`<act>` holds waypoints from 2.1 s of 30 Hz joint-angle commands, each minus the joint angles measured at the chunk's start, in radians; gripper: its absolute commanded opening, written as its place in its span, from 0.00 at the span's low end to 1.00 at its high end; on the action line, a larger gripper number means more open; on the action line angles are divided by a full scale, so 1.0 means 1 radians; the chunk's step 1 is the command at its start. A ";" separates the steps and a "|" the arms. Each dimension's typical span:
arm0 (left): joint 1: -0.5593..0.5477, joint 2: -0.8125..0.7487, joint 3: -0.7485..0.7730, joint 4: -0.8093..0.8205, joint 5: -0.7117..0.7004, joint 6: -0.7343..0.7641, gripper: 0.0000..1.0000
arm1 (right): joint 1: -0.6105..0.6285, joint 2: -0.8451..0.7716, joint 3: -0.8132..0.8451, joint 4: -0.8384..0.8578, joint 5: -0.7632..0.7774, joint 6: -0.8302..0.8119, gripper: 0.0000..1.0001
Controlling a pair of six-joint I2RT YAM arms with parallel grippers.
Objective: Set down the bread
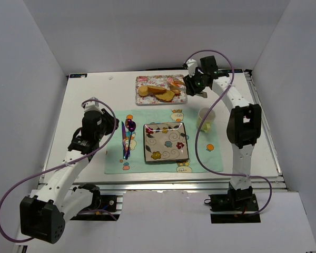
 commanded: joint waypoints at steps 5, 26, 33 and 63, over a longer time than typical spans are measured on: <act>0.005 0.000 0.043 -0.002 -0.008 -0.004 0.37 | 0.002 -0.006 0.031 0.035 0.044 0.054 0.51; 0.005 0.006 0.052 0.000 -0.007 -0.004 0.37 | 0.009 0.010 -0.038 0.058 0.110 0.073 0.51; 0.005 -0.002 0.050 0.001 -0.007 -0.007 0.37 | 0.008 0.001 -0.032 0.047 0.094 0.082 0.24; 0.007 -0.005 0.021 0.067 0.021 -0.020 0.38 | 0.155 -0.713 -0.843 -0.036 -0.212 -0.136 0.13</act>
